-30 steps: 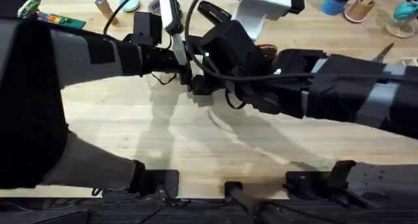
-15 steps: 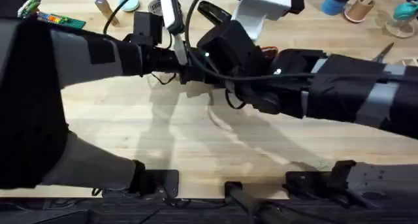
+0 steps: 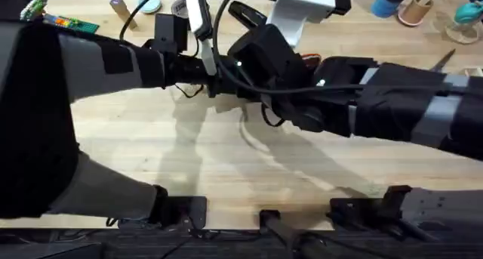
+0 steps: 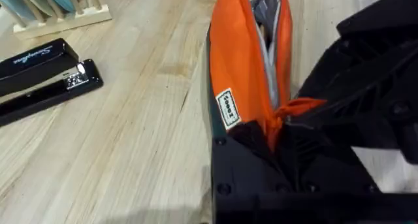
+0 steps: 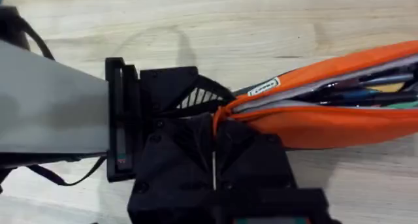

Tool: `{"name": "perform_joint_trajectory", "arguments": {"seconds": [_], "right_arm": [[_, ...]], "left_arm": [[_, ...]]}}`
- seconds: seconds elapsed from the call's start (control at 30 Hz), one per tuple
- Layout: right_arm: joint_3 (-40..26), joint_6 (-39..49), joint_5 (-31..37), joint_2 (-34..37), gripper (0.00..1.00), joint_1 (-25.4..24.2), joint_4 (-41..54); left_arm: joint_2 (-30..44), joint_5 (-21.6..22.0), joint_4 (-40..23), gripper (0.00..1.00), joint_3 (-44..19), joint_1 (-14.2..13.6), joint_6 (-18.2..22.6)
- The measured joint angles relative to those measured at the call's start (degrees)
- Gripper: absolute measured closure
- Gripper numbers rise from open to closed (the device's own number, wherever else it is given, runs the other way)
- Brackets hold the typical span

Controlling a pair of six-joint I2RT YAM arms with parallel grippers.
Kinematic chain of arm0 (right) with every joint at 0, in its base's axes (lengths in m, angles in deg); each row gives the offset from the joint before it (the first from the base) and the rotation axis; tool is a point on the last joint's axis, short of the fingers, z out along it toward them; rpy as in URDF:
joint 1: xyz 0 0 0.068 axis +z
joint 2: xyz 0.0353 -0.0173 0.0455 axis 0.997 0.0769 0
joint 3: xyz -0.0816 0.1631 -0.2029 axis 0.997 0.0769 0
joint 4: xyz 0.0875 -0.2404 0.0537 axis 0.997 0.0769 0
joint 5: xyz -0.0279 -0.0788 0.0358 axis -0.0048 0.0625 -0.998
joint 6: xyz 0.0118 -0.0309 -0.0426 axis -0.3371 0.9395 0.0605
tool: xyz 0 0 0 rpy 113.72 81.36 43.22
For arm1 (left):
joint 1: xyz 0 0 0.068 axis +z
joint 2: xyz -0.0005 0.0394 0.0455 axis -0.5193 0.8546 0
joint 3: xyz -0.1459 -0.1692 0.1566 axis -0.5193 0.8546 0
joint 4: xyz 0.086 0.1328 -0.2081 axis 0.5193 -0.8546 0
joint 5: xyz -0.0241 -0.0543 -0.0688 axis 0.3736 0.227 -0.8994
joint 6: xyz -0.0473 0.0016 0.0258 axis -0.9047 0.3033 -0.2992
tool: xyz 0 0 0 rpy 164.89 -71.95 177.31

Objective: Unzip the bag, pick up the pens from the table one at a time and place them inside, then zip the bag closed.

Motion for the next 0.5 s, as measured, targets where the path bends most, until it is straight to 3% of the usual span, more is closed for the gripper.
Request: {"name": "perform_joint_trajectory", "arguments": {"seconds": [0.5], "right_arm": [[0.0,0.7,-0.3,-2.0,0.97,-5.6,3.8]], "left_arm": [[0.0,0.4,0.0,0.958,0.0,0.0,0.0]]}}
